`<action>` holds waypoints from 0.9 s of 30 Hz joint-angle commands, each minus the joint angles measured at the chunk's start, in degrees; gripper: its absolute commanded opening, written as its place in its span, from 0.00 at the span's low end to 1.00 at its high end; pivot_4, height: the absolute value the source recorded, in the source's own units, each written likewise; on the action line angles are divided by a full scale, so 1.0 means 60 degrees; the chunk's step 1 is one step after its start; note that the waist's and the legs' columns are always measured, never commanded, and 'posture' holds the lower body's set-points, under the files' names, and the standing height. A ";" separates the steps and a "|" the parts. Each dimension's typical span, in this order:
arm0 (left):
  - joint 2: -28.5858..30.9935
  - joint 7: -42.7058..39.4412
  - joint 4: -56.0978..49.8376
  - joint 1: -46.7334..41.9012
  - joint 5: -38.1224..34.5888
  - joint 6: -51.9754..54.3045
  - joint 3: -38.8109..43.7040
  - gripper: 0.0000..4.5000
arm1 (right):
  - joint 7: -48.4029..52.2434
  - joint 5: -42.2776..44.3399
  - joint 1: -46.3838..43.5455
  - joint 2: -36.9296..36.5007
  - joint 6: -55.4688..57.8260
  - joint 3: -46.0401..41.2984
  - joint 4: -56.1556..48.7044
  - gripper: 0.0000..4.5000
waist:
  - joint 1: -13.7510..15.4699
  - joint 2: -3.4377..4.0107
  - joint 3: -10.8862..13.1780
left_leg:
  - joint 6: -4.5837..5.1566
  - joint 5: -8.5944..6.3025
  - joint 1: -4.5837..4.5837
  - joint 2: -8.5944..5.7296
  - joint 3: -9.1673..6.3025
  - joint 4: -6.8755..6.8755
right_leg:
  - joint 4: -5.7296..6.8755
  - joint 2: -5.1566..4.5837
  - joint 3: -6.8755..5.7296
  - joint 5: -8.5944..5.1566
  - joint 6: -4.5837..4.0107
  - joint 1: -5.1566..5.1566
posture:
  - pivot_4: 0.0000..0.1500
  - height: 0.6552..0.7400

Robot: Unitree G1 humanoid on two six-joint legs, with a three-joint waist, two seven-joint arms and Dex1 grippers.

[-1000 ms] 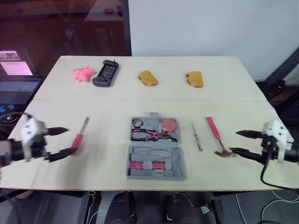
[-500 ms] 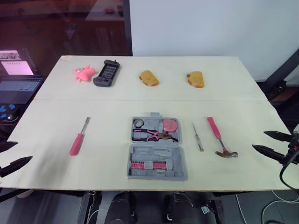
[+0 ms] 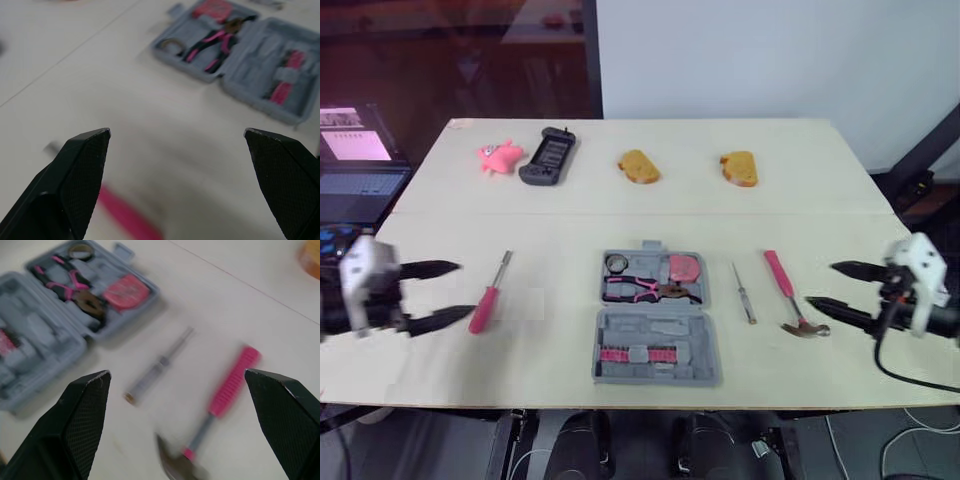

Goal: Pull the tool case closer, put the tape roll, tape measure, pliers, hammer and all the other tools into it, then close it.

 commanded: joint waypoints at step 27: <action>-0.1550 0.2983 -0.4820 -0.0397 -0.0215 0.2282 -0.1920 1.00 | -0.6635 -0.1235 -0.5038 0.3529 0.6614 0.3501 0.1930 1.00 | 0.0024 -0.0011 0.0004 | -0.0019 0.0019 -0.0007 -0.0014 -0.0006 0.0019 | 0.0035 0.0048 -0.0001 0.0001 0.0009 -0.0003 | 1.00 0.75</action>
